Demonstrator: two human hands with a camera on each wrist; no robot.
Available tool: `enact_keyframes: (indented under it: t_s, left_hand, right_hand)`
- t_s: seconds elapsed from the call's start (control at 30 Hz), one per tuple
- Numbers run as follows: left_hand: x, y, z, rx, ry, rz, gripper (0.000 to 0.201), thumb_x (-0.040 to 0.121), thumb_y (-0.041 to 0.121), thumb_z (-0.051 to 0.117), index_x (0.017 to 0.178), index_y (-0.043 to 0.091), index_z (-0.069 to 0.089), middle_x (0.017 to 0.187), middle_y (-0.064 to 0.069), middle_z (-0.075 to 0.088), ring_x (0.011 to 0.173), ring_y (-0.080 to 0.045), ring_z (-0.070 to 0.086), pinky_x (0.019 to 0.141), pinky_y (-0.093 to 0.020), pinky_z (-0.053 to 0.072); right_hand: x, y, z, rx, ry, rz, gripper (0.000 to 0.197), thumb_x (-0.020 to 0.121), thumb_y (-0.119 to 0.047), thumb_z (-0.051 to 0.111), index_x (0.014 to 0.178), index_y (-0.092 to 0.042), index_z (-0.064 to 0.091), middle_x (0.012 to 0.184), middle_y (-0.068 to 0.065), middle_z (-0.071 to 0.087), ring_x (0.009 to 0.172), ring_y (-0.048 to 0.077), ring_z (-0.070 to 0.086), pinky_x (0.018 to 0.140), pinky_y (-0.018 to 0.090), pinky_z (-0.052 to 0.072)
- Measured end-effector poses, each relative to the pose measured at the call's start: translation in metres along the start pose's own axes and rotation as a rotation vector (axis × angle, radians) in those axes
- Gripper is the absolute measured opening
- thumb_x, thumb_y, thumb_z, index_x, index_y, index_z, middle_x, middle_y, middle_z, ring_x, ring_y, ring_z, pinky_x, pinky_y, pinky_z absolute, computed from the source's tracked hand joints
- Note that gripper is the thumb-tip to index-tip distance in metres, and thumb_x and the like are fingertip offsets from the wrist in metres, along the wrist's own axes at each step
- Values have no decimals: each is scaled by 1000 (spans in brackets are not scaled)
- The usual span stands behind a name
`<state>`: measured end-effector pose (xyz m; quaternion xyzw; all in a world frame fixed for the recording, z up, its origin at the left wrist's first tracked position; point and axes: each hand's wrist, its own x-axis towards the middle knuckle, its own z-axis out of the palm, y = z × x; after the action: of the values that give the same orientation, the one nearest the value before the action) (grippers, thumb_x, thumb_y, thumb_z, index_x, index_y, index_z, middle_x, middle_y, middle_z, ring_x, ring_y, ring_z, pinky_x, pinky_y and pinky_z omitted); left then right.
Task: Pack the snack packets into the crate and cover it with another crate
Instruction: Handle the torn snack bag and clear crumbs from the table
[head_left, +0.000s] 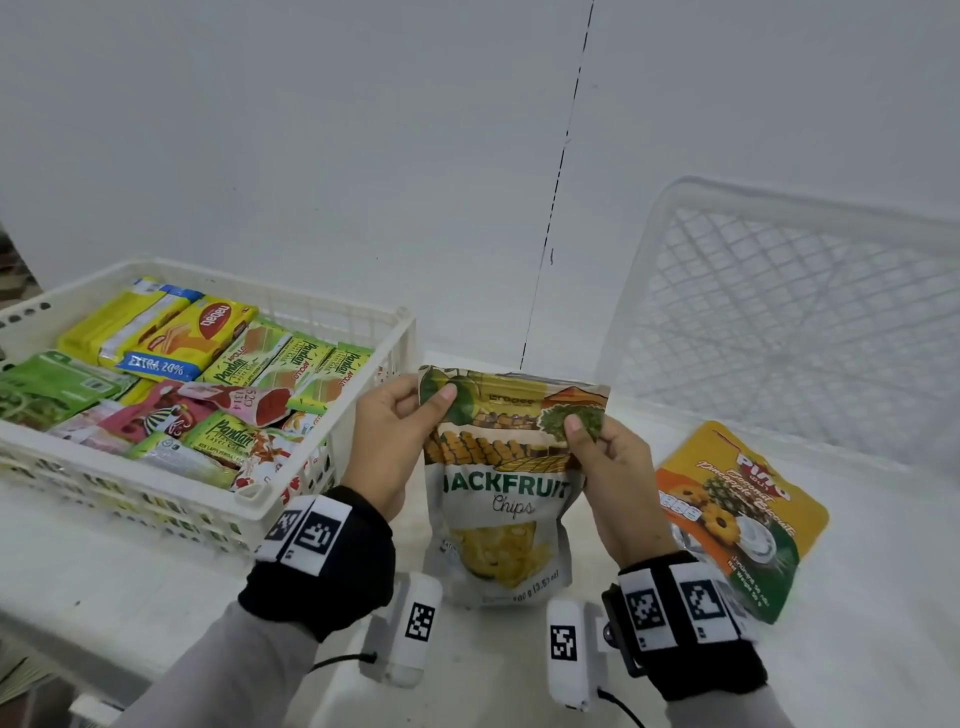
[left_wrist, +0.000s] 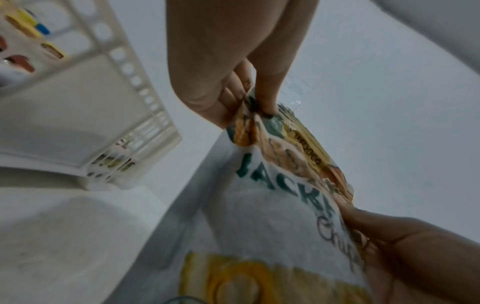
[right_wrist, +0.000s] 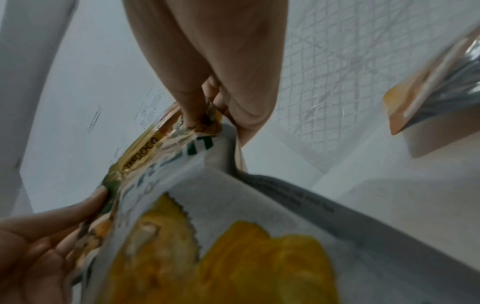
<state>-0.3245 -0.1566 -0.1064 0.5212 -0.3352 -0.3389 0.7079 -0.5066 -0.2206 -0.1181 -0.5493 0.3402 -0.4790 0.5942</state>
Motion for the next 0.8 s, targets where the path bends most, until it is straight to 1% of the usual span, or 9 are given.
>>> enact_keyframes:
  t_s: [0.07, 0.13, 0.2, 0.27, 0.33, 0.4, 0.5, 0.67, 0.8]
  left_hand:
    - [0, 4, 2, 21, -19, 32, 11, 88, 11, 61, 92, 5, 68, 86, -12, 74, 78, -20, 70, 72, -35, 58]
    - [0, 6, 5, 24, -26, 39, 24, 91, 14, 57, 95, -8, 62, 89, -25, 70, 77, -27, 66, 72, -40, 55]
    - [0, 6, 9, 11, -37, 23, 29, 93, 16, 54, 97, -13, 57, 87, -25, 68, 75, -25, 64, 67, -35, 56]
    - [-1, 8, 9, 0, -59, 9, 23, 93, 15, 54, 91, -7, 59, 77, -12, 71, 68, -16, 66, 59, -27, 56]
    - [-1, 11, 9, -15, -72, -4, 15, 91, 12, 56, 90, -2, 60, 73, -5, 72, 65, -13, 67, 57, -27, 56]
    - [0, 13, 8, -43, -65, -9, 16, 89, 10, 58, 96, -4, 59, 78, -8, 72, 67, -14, 68, 59, -27, 56]
    - [-1, 16, 9, -59, -66, -24, 11, 90, 9, 57, 94, -1, 60, 79, -7, 71, 68, -12, 68, 58, -24, 56]
    - [-2, 19, 11, -23, -94, -11, 15, 94, 10, 51, 81, 10, 60, 70, 2, 71, 65, -7, 66, 59, -23, 56]
    - [-2, 18, 15, -13, -50, 17, 17, 94, 8, 50, 79, 9, 57, 66, 1, 69, 61, -9, 64, 52, -18, 51]
  right_hand:
    - [1, -4, -2, 14, 13, -38, 20, 95, -12, 50, 103, -2, 65, 89, 11, 74, 79, 22, 71, 65, 33, 59]
    - [1, -7, -3, 11, 23, -68, 19, 96, -12, 50, 102, -4, 66, 87, 7, 74, 78, 19, 71, 63, 30, 58]
    - [1, -10, -4, 10, 29, -84, 17, 96, -12, 50, 101, -8, 66, 86, 7, 74, 79, 19, 71, 63, 30, 58]
    - [2, -15, -7, 30, 31, -90, 15, 93, -9, 54, 102, -10, 66, 90, 9, 74, 82, 21, 71, 67, 32, 59]
    - [2, -21, -12, 53, 23, -105, 17, 90, -7, 57, 104, -7, 66, 96, 12, 73, 90, 23, 70, 73, 33, 58]
    - [1, -25, -15, 58, 11, -104, 20, 87, -12, 61, 104, -4, 67, 98, 13, 73, 91, 22, 70, 74, 31, 58]
    - [-2, -28, -18, 41, 14, -103, 23, 84, -19, 62, 99, -3, 68, 94, 12, 74, 85, 20, 70, 69, 30, 58]
    - [-3, -30, -18, 46, 85, -108, 14, 89, -11, 59, 92, -1, 68, 86, 10, 73, 77, 16, 69, 64, 28, 57]
    - [-3, -31, -16, 69, 123, -89, 14, 87, -7, 61, 90, 3, 70, 77, 8, 72, 69, 13, 67, 61, 27, 56]
